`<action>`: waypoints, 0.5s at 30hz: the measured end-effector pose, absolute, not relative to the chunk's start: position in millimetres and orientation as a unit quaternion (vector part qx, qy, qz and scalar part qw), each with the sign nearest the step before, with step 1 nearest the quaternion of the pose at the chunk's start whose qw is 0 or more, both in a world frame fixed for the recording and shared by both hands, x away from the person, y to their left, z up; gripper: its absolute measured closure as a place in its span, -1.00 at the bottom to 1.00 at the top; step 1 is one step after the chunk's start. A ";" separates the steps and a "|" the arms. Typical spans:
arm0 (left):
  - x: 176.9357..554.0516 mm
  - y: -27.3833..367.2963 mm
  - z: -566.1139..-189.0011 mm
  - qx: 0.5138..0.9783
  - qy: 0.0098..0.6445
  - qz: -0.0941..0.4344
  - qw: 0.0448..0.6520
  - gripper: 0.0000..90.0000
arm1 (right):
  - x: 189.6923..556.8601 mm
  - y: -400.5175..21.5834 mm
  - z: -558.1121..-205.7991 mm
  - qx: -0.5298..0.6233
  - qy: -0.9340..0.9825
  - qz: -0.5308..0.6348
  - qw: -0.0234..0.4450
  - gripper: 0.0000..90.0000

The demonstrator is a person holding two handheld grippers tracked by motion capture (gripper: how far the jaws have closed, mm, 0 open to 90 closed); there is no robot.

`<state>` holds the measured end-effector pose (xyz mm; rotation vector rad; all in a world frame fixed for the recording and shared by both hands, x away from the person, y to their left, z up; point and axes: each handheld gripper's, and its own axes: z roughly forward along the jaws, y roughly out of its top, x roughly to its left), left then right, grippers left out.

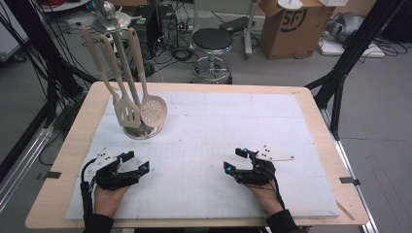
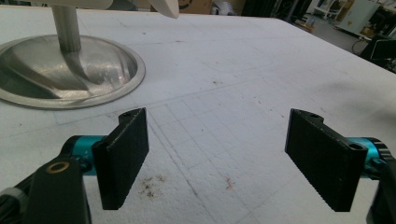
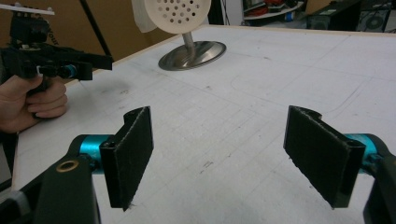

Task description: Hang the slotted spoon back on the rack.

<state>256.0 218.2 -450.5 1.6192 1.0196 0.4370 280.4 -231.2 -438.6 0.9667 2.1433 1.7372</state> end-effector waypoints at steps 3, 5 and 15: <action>256.1 218.1 -450.6 0.687 0.432 0.184 0.554 -0.51 | 280.6 -231.6 -439.1 0.328 0.729 0.590 0.110 -0.48; 255.9 218.0 -450.6 0.688 0.433 0.180 0.553 -0.51 | 280.7 -231.7 -439.5 0.328 0.731 0.587 0.113 -0.48; 251.5 217.4 -451.0 0.688 0.434 0.182 0.552 -0.51 | 278.6 -240.7 -440.9 0.334 0.731 0.584 0.116 -0.48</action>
